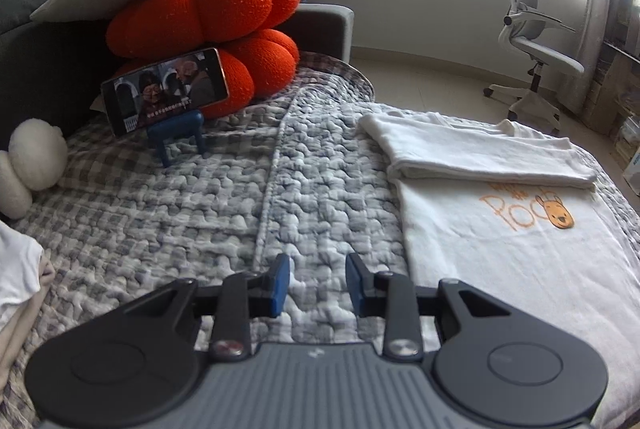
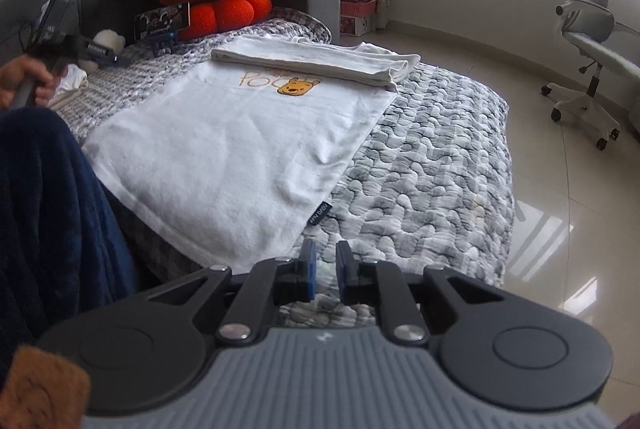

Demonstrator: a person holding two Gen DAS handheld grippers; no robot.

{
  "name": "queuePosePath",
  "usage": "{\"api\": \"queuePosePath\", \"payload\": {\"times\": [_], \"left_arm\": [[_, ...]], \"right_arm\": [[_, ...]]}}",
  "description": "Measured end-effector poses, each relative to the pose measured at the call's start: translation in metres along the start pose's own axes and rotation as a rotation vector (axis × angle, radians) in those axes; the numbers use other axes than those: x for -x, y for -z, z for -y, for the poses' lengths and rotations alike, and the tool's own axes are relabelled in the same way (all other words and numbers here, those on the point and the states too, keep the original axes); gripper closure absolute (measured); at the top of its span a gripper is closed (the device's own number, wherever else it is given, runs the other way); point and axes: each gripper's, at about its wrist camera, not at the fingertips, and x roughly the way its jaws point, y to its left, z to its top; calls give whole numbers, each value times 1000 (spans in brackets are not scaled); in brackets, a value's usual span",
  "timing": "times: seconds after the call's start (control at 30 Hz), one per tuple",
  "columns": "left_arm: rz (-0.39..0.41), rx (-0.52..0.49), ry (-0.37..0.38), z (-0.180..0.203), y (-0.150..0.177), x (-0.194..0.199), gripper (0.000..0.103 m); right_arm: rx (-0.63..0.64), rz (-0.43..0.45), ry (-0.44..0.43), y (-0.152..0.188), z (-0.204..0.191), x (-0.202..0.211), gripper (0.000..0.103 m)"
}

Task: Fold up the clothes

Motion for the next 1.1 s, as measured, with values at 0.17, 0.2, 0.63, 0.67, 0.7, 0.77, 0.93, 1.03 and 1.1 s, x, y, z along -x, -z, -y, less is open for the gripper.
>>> {"api": "queuePosePath", "payload": {"times": [0.17, 0.2, 0.63, 0.67, 0.7, 0.77, 0.93, 1.03, 1.1], "left_arm": [[-13, 2, 47, 3, 20, 11, 71], [-17, 1, 57, 4, 23, 12, 71], [-69, 12, 79, 25, 62, -10, 81], [-69, -6, 69, 27, 62, -9, 81], [-70, -23, 59, 30, 63, -7, 81], [-78, -38, 50, 32, 64, -3, 81], [-93, -13, 68, 27, 71, 9, 81], [-95, -1, 67, 28, 68, 15, 81], [-80, -6, 70, 32, 63, 19, 81]], "right_arm": [[-50, 19, -18, -1, -10, -32, 87], [-67, 25, -25, -3, -9, -36, 87], [-64, 71, -5, -1, -15, -56, 88], [-64, 70, -2, 0, -16, -55, 88], [-58, 68, 2, 1, -18, -53, 88], [-41, 61, 9, 3, -21, -50, 88], [-53, 61, 4, 15, -25, -37, 88], [-52, 61, 8, 19, -27, -30, 88], [-59, 67, 7, 16, -27, -29, 88]]}}
